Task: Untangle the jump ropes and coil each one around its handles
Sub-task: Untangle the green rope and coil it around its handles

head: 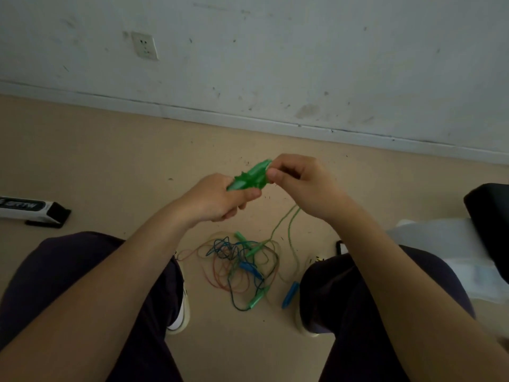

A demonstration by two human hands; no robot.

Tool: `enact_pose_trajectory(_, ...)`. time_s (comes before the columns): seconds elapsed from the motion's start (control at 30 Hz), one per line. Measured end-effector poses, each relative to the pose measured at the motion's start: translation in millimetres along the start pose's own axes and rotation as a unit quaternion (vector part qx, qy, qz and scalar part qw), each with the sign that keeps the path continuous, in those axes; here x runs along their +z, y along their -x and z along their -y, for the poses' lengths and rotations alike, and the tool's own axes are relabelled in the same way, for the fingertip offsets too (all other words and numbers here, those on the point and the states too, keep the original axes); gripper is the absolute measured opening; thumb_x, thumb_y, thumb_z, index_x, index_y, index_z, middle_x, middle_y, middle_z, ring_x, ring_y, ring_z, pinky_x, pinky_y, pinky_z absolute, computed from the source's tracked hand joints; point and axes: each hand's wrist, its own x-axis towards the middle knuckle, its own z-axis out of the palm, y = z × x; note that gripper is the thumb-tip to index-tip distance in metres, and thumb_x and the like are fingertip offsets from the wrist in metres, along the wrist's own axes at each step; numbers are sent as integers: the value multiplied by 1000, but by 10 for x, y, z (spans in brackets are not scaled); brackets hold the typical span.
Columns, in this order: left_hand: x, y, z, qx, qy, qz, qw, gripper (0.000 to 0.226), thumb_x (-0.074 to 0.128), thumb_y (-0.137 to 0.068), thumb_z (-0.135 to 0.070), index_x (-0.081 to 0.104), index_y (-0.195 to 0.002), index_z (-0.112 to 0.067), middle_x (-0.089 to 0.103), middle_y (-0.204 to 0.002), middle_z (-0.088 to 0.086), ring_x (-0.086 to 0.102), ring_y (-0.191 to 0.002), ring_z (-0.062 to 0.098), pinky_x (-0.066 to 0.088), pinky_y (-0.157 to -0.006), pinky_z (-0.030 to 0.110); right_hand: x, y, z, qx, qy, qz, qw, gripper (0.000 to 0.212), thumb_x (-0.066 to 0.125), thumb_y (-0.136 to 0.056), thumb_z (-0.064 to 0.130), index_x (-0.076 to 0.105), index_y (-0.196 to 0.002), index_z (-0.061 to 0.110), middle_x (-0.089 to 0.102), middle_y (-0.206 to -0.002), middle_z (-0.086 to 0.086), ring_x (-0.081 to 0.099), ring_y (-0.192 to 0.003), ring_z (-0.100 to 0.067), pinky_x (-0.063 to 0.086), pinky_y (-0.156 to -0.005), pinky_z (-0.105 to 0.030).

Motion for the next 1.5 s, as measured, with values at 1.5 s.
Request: enact_pose_trajectory(1.5, -17, 84, -63, 29, 168, 191, 967, 48, 60, -84, -57, 60, -70, -11, 42, -46, 2, 30, -38, 14, 24, -39, 20, 86, -14, -25, 108, -297, 29, 948, 31, 66, -86, 34, 58, -82, 4, 44, -55, -2, 35, -44, -14, 27, -42, -25)
